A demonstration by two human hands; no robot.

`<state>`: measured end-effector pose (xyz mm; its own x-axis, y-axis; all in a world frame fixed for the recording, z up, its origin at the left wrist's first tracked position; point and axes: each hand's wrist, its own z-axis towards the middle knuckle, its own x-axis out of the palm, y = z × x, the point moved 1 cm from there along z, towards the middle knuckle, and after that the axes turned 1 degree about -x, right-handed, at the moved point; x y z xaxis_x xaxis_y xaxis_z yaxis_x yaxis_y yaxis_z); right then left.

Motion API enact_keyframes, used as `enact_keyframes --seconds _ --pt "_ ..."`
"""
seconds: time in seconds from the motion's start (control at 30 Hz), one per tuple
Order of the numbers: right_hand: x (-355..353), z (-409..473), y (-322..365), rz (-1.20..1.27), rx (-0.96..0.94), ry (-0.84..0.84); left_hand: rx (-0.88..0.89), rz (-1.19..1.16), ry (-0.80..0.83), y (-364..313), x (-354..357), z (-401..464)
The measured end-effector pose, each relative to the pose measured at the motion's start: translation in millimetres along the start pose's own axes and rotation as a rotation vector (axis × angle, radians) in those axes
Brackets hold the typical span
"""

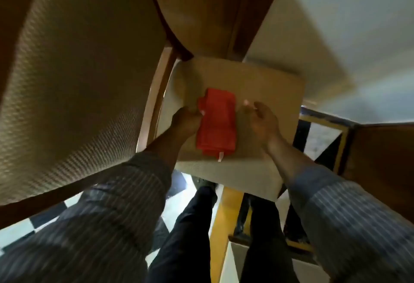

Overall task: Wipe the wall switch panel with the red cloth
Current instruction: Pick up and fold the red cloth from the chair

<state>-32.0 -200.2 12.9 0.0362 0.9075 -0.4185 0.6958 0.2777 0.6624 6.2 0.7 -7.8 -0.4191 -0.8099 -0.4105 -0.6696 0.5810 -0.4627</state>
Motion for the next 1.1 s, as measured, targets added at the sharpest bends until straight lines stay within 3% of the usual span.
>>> enact_keyframes --seconds 0.13,0.23,0.37,0.57,0.93,1.1 --pt "30 24 -16 -0.194 -0.037 0.147 -0.044 0.018 -0.009 8 21 23" --pt "49 33 -30 -0.206 -0.007 0.151 -0.051 0.023 -0.069 14 33 36" --pt "61 40 -39 -0.076 0.067 0.073 -0.033 -0.083 -0.064 16 46 44" --pt "29 20 -23 0.124 0.066 0.091 -0.075 -0.347 0.104 3 42 20" --pt "-75 -52 51 0.328 -0.113 -0.079 0.17 -0.58 0.246 -101 21 -95" --pt "-118 -101 70 0.442 -0.228 -0.209 0.367 -0.508 0.25 -139 25 -142"
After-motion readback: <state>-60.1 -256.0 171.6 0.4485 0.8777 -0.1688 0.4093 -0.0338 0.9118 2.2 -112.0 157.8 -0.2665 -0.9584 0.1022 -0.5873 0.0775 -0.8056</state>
